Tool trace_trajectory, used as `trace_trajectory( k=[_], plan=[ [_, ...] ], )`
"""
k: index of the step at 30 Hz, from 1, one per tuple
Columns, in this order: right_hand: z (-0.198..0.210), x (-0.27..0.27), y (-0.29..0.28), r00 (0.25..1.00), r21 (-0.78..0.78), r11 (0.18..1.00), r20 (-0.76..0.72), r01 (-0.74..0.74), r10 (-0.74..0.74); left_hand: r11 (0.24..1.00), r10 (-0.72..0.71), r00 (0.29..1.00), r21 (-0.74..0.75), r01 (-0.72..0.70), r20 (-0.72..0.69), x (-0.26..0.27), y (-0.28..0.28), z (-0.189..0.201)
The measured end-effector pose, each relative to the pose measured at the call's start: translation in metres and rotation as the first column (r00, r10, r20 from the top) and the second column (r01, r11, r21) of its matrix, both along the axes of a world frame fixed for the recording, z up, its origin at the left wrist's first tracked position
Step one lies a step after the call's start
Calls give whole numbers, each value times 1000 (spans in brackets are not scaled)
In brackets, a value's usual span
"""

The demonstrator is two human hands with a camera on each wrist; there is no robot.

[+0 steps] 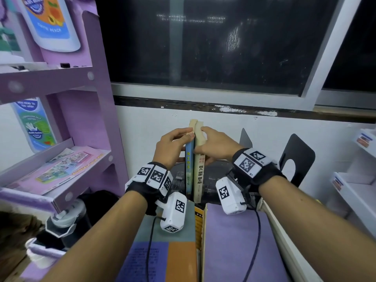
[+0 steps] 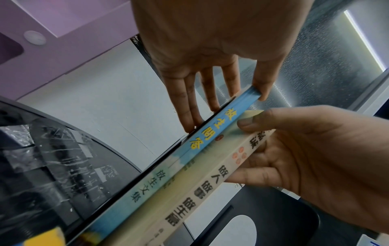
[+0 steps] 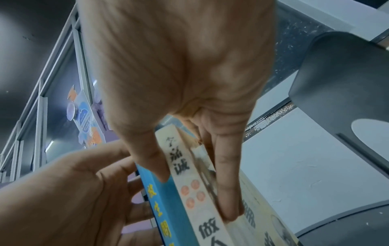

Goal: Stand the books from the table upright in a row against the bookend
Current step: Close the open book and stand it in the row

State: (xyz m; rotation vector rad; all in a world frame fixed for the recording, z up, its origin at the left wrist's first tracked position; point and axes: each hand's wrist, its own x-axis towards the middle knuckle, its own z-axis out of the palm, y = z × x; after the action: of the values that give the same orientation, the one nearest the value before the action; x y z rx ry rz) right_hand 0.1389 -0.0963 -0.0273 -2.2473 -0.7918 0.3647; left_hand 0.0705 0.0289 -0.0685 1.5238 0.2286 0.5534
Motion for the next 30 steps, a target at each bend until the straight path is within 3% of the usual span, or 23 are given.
trace_trajectory(
  k=[8, 12, 17, 30],
  plan=[
    [-8, 0, -2, 998, 63, 998, -66, 3, 2, 999, -20, 1000, -34, 20, 8, 0, -2, 1],
    [-15, 0, 2, 1000, 3, 1000, -6, -20, 20, 998, -34, 999, -55, 35, 12, 0, -3, 0],
    [-23, 2, 6, 999, 47, 998, 33, -32, 31, 997, -39, 999, -65, 40, 17, -1, 0, 1],
    [-21, 3, 3, 999, 45, 998, 15, -39, 38, 999, -39, 999, -34, 39, 11, 1, 1, 0]
  ],
)
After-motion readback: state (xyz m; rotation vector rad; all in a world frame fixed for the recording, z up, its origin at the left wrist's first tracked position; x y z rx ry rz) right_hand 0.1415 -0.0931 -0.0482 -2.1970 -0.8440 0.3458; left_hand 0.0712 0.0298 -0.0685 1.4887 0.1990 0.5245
